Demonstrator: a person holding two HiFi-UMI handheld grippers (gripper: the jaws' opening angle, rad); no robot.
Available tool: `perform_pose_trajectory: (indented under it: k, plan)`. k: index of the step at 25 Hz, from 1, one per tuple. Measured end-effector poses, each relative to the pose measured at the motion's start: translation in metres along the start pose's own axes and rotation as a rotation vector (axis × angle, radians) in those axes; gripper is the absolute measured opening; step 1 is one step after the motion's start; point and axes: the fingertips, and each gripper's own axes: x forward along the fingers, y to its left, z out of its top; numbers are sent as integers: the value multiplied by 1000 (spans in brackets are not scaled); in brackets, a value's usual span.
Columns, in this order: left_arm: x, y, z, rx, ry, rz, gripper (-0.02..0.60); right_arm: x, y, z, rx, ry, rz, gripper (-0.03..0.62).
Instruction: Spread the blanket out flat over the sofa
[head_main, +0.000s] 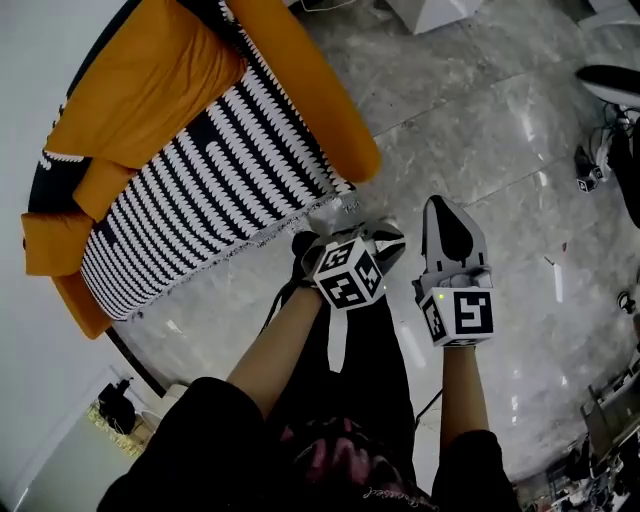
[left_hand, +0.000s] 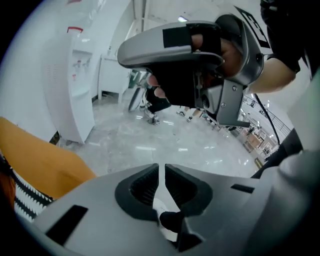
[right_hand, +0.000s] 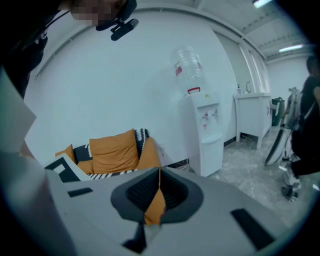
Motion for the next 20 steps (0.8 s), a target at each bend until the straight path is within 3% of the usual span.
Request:
perform_pose_trajectory:
  k: [6, 10, 20]
  plan:
    - [-55, 0, 54, 50, -85, 110, 37, -9, 17, 46, -64, -5, 46, 21]
    - [-101, 10, 71, 3, -156, 224, 34, -11, 46, 68, -103, -11, 104, 21]
    - [-218, 38, 38, -145, -297, 454, 31, 24, 155, 110, -183, -34, 230, 21]
